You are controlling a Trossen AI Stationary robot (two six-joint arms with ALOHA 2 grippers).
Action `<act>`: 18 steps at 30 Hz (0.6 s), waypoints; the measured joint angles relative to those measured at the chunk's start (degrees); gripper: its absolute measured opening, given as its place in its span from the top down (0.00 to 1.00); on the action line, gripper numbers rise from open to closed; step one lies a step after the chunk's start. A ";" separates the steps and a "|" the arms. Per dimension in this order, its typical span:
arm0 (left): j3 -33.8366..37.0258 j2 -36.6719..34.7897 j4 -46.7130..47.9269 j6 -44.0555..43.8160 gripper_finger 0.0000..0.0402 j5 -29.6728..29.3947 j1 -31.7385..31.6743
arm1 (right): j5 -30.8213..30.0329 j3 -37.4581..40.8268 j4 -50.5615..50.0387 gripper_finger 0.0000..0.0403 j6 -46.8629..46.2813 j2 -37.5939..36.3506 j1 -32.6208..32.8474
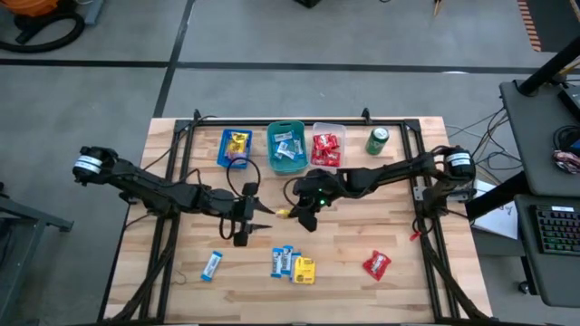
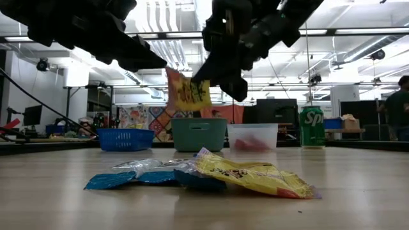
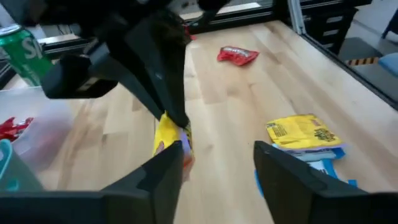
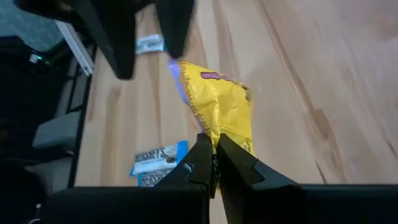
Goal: Sort candy
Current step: Put the yellow candy into the blue bin
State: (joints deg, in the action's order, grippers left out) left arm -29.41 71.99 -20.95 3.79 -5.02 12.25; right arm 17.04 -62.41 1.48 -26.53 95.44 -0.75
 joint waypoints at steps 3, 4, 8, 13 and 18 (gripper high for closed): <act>0.02 0.00 0.02 -0.06 0.48 -1.49 -0.02 | 0.58 0.00 1.05 0.97 0.01 -0.65 0.00; 0.02 0.00 0.00 -0.06 0.46 -2.03 -0.02 | 0.88 0.00 1.60 0.97 0.05 -0.73 -0.02; 0.04 0.00 -0.82 -1.19 0.42 -4.51 -0.02 | 1.12 0.00 4.07 0.97 0.04 -0.73 0.00; 0.04 0.02 -1.98 -1.96 0.42 -4.96 -0.02 | 1.15 0.00 7.28 0.97 0.58 -0.73 0.00; 0.04 0.02 -2.77 -2.55 0.50 -5.07 -0.02 | 1.15 -0.04 9.41 0.97 1.33 -0.73 0.00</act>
State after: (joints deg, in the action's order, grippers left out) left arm -29.36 72.01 -23.72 1.23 -10.09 12.23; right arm 18.20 -62.46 10.89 -25.20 94.72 -0.75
